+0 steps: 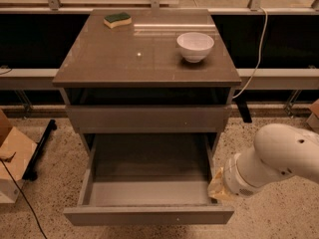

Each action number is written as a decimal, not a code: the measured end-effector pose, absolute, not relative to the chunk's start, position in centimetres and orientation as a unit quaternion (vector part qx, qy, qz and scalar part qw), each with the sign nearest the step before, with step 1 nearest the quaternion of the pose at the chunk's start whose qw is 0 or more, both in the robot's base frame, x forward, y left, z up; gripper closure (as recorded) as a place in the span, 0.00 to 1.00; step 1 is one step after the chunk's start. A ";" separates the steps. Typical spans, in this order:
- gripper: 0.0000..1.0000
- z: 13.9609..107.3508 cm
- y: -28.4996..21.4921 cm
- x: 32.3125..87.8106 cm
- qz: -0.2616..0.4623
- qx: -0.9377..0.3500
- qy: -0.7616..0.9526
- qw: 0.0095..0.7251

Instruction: Close middle drawer

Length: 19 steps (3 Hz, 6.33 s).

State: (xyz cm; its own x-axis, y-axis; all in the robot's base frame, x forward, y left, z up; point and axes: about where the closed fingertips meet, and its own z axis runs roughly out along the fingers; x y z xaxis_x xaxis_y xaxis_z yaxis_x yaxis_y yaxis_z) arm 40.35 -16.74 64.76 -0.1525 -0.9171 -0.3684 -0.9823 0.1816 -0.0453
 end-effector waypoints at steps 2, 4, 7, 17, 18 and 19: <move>1.00 53.5 -17.1 38.8 0.167 -0.587 0.777 0.157; 1.00 50.8 -16.4 38.4 0.174 -0.584 0.781 0.140; 1.00 41.6 -15.3 40.7 0.184 -0.573 0.786 0.142; 0.32 40.5 -14.9 63.3 0.090 -0.570 0.755 0.312; 0.09 40.8 -15.0 65.3 0.093 -0.562 0.753 0.330; 0.00 40.9 -15.0 65.5 0.091 -0.561 0.752 0.332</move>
Offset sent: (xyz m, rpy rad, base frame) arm -0.0182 -0.0108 -0.1959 0.1874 0.1808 -0.1675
